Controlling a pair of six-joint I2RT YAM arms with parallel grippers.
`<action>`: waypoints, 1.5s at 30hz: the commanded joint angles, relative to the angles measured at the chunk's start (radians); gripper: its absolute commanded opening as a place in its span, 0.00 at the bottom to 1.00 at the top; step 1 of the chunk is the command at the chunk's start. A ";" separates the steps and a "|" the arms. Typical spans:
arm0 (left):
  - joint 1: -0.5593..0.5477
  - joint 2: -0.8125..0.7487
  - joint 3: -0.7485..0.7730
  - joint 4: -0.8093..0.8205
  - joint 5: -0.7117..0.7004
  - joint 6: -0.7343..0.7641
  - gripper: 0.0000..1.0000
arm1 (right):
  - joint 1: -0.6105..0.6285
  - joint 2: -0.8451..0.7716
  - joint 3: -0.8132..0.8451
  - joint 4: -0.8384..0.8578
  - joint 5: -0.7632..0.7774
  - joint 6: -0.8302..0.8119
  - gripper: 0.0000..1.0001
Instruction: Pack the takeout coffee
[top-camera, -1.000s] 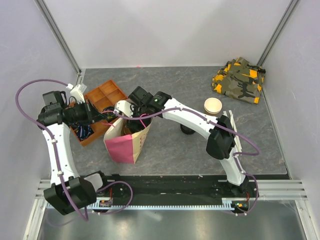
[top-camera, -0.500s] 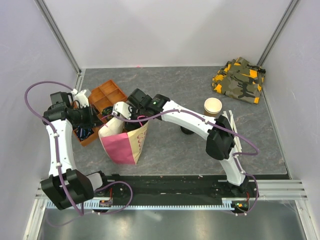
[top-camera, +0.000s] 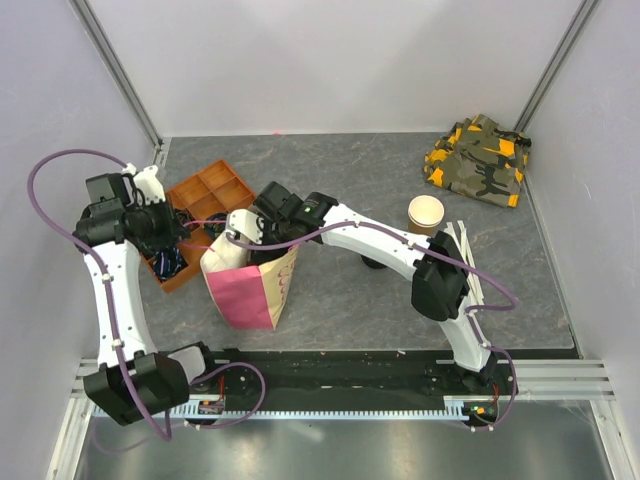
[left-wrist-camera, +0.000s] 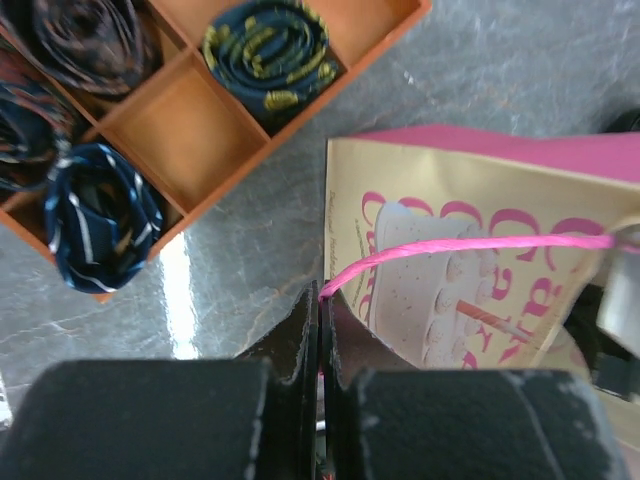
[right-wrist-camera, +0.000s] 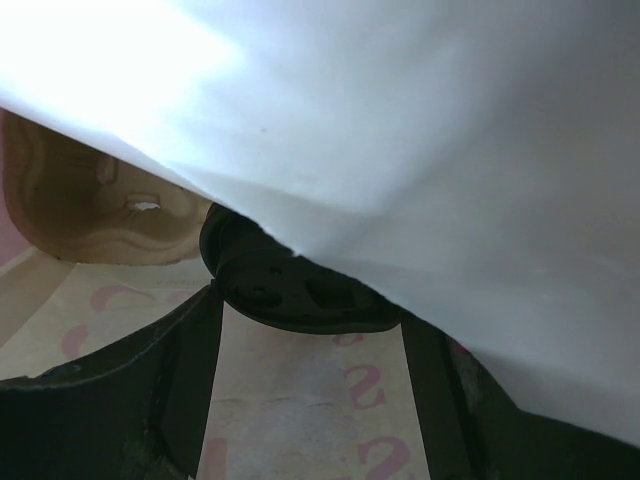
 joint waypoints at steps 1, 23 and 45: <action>0.030 -0.019 0.099 0.042 -0.044 -0.045 0.02 | 0.001 -0.013 -0.031 -0.085 0.036 -0.021 0.17; 0.036 -0.125 0.192 0.108 0.151 -0.101 0.02 | 0.001 0.057 0.015 -0.205 0.048 -0.090 0.16; 0.036 -0.309 0.051 0.130 0.412 0.027 0.02 | -0.002 -0.035 -0.035 -0.087 0.054 -0.061 0.19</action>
